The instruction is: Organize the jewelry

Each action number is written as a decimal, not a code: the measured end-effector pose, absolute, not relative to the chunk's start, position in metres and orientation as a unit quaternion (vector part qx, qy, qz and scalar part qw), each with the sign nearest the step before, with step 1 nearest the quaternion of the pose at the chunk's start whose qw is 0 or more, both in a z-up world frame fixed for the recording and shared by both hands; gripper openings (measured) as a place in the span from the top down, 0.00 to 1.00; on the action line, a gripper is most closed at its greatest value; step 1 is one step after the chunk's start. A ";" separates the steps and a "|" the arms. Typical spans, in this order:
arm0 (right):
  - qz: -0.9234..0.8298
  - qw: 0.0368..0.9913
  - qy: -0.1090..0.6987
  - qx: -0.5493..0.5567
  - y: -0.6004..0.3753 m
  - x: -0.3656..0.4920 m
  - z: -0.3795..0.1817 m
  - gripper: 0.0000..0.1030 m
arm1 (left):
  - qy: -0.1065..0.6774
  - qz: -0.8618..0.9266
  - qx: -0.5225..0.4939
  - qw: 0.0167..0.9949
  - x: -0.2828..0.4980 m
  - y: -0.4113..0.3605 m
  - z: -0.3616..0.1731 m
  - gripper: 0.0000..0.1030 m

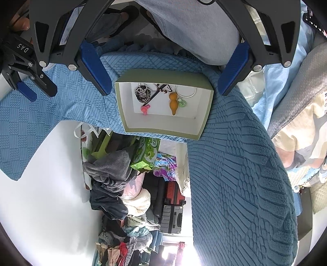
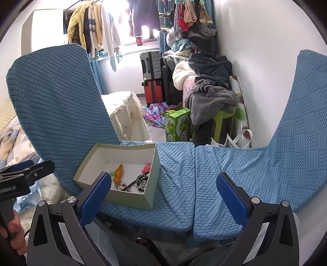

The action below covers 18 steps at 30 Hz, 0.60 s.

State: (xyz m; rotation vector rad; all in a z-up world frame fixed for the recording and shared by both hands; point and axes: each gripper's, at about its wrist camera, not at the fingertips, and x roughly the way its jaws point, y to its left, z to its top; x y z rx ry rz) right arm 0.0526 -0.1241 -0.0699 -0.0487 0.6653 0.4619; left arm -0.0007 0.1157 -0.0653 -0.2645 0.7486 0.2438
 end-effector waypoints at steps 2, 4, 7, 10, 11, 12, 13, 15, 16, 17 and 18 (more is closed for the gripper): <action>0.223 0.919 0.325 -0.024 -0.124 0.053 -0.071 0.00 | 0.365 0.119 -0.128 0.914 -0.001 0.116 -0.066 0.00; 0.222 0.919 0.326 -0.024 -0.125 0.053 -0.072 0.00 | 0.366 0.119 -0.127 0.914 -0.001 0.116 -0.065 0.00; 0.222 0.919 0.326 -0.022 -0.125 0.053 -0.072 0.00 | 0.366 0.118 -0.128 0.914 0.000 0.116 -0.065 0.00; 0.222 0.919 0.325 -0.022 -0.124 0.052 -0.071 0.00 | 0.367 0.116 -0.126 0.914 0.000 0.116 -0.065 0.00; 0.221 0.919 0.324 -0.022 -0.125 0.052 -0.071 0.00 | 0.368 0.116 -0.125 0.914 0.001 0.116 -0.065 0.00; 0.221 0.920 0.324 -0.022 -0.126 0.052 -0.070 0.00 | 0.369 0.116 -0.125 0.914 0.001 0.115 -0.065 0.00; 0.220 0.920 0.323 -0.023 -0.126 0.052 -0.070 0.00 | 0.369 0.116 -0.124 0.914 0.002 0.115 -0.065 0.00; 0.220 0.920 0.323 -0.023 -0.126 0.052 -0.070 0.00 | 0.369 0.115 -0.124 0.914 0.003 0.114 -0.065 0.00; 0.220 0.920 0.323 -0.022 -0.126 0.052 -0.070 0.00 | 0.369 0.115 -0.124 0.914 0.004 0.114 -0.065 0.00; 0.219 0.921 0.322 -0.023 -0.126 0.052 -0.070 0.00 | 0.369 0.115 -0.125 0.914 0.004 0.114 -0.065 0.00; 0.218 0.921 0.322 -0.024 -0.126 0.052 -0.070 0.00 | 0.369 0.114 -0.126 0.914 0.004 0.114 -0.065 0.00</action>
